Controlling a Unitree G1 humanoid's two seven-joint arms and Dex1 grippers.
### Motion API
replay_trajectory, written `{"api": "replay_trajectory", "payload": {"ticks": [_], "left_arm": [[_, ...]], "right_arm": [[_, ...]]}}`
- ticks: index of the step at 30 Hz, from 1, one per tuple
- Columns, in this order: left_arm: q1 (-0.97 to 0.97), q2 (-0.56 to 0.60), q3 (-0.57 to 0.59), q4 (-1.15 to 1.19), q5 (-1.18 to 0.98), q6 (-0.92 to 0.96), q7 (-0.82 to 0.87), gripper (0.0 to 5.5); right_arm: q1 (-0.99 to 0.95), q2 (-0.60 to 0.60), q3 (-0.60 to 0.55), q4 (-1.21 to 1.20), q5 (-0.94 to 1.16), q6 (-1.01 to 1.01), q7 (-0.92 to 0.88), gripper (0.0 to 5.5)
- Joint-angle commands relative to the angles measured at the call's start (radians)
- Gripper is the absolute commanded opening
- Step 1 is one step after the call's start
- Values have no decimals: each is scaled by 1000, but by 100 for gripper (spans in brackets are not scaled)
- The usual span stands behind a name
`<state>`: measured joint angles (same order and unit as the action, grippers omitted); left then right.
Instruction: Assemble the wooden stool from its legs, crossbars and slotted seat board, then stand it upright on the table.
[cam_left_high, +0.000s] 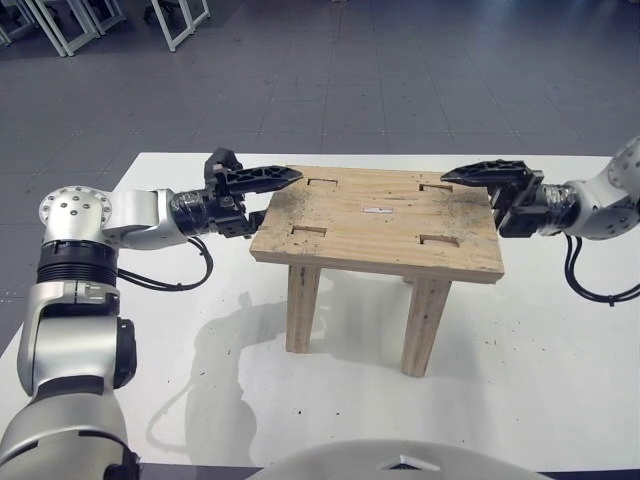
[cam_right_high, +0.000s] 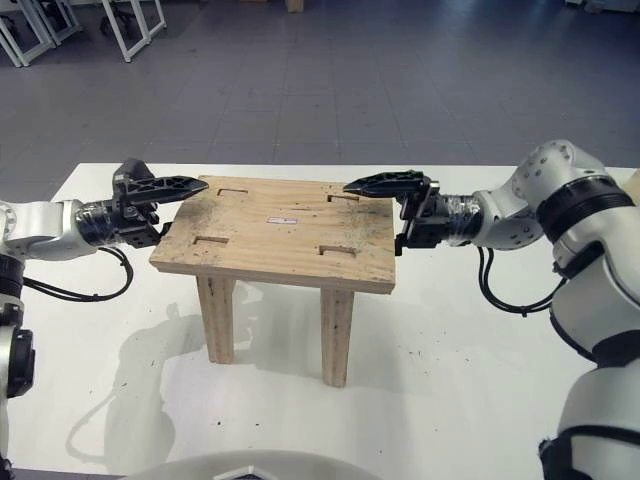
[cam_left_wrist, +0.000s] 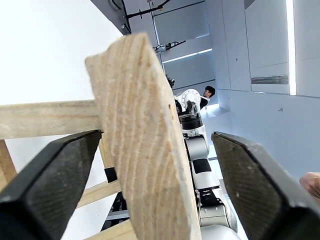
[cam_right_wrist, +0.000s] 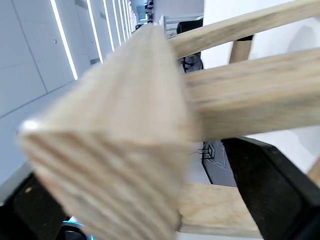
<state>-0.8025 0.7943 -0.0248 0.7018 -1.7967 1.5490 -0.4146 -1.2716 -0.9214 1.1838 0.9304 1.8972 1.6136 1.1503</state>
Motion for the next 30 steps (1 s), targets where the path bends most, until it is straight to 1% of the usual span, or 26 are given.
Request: {"api": "replay_trajectory", "payload": {"ticks": [1,5,7,8,10,11,12,14,16,17,20,22,23,25,27,29,30], "left_arm": [[-34,34,89,-8,72,46,-51,433],[-19,74,159,-28,130,64,-117,433],[17,90,197,-48,197,48,-133,433],[46,94,211,-68,239,32,-143,433],[102,90,237,-97,323,-14,-156,433],[124,81,250,-100,352,-28,-160,433],[144,69,260,-112,376,-35,-164,433],[183,53,235,-156,437,-37,-178,433],[204,58,205,-186,503,-46,-192,433],[202,61,214,-179,521,-58,-207,433],[160,49,314,-112,508,-93,-264,433],[144,25,386,-84,506,-132,-271,433],[154,4,423,-104,513,-183,-271,433],[207,-56,460,-194,589,-346,-214,433],[261,-144,434,-296,745,-542,-56,433],[333,-252,306,-440,1027,-820,149,433],[358,-309,275,-493,1123,-940,216,433]], "right_arm": [[60,-106,-74,-91,-56,1,-33,549],[101,-184,-191,-101,-114,1,-28,549],[140,-209,-283,-103,-165,1,-52,549],[168,-214,-351,-93,-191,0,-69,549],[227,-189,-530,-21,-208,-28,-103,549],[290,-168,-644,-52,-205,-122,-128,549],[368,-136,-763,-118,-222,-285,-193,549],[468,-42,-938,-212,-225,-483,-390,549],[541,41,-1055,-345,-232,-584,-578,549],[588,74,-1113,-420,-227,-621,-641,549],[711,181,-1272,-578,-246,-732,-820,549],[763,243,-1323,-651,-316,-794,-900,549],[784,268,-1330,-685,-374,-826,-940,549],[825,282,-1281,-746,-619,-930,-1030,549],[861,272,-1199,-809,-931,-1051,-1131,549],[895,312,-1144,-825,-1147,-1131,-1237,549],[902,337,-1120,-828,-1219,-1152,-1268,549]]}}
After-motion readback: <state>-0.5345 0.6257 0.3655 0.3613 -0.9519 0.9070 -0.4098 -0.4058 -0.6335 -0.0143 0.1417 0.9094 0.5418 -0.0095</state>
